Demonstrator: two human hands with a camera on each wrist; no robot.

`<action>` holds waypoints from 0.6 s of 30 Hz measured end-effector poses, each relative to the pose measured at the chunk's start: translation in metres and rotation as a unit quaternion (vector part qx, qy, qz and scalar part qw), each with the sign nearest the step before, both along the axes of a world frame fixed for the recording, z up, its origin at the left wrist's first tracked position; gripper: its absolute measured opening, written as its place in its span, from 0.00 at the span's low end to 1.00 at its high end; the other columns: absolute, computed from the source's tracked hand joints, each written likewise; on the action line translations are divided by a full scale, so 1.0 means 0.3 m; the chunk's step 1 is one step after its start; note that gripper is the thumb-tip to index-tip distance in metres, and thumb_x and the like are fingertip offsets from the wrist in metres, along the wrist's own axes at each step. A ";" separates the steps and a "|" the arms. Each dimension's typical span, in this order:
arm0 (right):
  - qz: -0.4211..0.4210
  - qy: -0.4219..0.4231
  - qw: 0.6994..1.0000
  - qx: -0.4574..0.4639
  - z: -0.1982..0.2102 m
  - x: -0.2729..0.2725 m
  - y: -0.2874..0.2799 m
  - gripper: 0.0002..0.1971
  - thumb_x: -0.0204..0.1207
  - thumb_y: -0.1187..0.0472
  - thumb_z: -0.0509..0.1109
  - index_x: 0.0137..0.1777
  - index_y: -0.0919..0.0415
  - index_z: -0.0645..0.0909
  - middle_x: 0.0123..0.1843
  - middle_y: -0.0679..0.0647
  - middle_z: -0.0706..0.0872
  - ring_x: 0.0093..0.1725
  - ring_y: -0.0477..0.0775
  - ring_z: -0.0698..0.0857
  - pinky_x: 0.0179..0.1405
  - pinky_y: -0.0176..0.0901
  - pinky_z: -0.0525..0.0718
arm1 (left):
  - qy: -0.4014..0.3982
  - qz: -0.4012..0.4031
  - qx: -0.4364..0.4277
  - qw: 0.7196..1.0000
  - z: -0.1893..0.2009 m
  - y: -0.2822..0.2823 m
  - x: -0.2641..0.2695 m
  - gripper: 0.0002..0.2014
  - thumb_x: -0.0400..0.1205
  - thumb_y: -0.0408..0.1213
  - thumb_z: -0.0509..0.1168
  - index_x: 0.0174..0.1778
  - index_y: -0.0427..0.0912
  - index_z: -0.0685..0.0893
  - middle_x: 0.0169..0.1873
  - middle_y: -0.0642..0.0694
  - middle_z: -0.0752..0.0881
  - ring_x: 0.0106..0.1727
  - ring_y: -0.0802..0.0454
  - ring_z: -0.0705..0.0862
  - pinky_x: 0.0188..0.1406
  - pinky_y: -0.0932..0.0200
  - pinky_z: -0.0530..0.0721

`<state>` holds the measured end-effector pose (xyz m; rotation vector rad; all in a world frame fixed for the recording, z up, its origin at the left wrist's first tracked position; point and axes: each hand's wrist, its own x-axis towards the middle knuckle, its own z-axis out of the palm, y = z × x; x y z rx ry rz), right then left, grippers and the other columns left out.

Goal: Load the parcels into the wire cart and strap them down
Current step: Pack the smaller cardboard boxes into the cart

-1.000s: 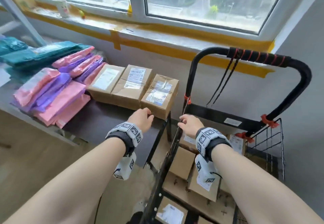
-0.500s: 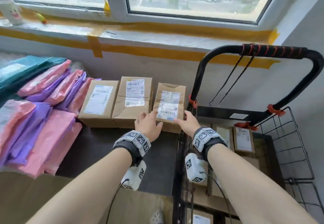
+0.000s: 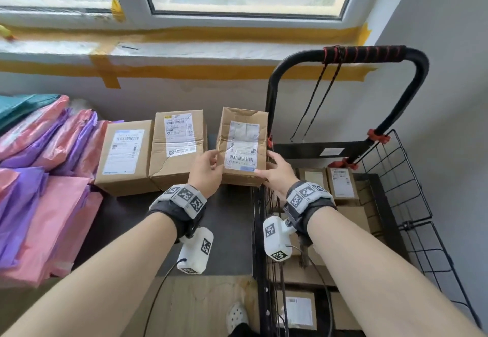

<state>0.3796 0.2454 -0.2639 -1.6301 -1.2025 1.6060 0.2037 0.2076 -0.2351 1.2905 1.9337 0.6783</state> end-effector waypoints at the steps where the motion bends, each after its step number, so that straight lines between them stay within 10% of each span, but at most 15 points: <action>1: 0.000 0.003 1.000 0.010 0.017 0.018 -0.015 0.34 0.73 0.73 0.72 0.78 0.58 0.65 0.68 0.55 0.80 0.66 0.51 0.79 0.68 0.53 0.80 | -0.012 0.006 -0.003 1.000 0.018 -0.007 0.015 0.23 0.84 0.37 0.61 0.75 0.36 0.69 0.64 0.38 0.79 0.63 0.45 0.79 0.58 0.60 0.77; 6: -0.007 0.026 0.999 0.023 0.056 0.169 -0.093 0.37 0.71 0.73 0.73 0.78 0.52 0.66 0.69 0.55 0.80 0.69 0.55 0.79 0.67 0.60 0.80 | -0.066 -0.002 -0.022 0.998 0.074 -0.065 0.127 0.27 0.81 0.33 0.66 0.77 0.37 0.68 0.57 0.43 0.79 0.50 0.50 0.79 0.27 0.78 0.77; 11: 0.000 0.042 0.999 0.018 0.064 0.383 -0.185 0.37 0.70 0.73 0.73 0.77 0.51 0.68 0.70 0.56 0.79 0.70 0.56 0.78 0.66 0.62 0.80 | -0.075 -0.014 -0.029 0.997 0.063 -0.148 0.315 0.24 0.77 0.37 0.72 0.67 0.39 0.71 0.64 0.41 0.79 0.62 0.48 0.79 0.55 0.55 0.82; 18: 0.033 0.034 0.999 -0.004 0.039 0.751 -0.329 0.42 0.68 0.79 0.72 0.79 0.51 0.66 0.67 0.54 0.78 0.67 0.57 0.80 0.64 0.62 0.82 | -0.102 -0.023 -0.059 0.993 0.012 -0.294 0.640 0.33 0.74 0.36 0.74 0.75 0.43 0.70 0.59 0.39 0.85 0.56 0.47 0.84 0.53 0.54 0.84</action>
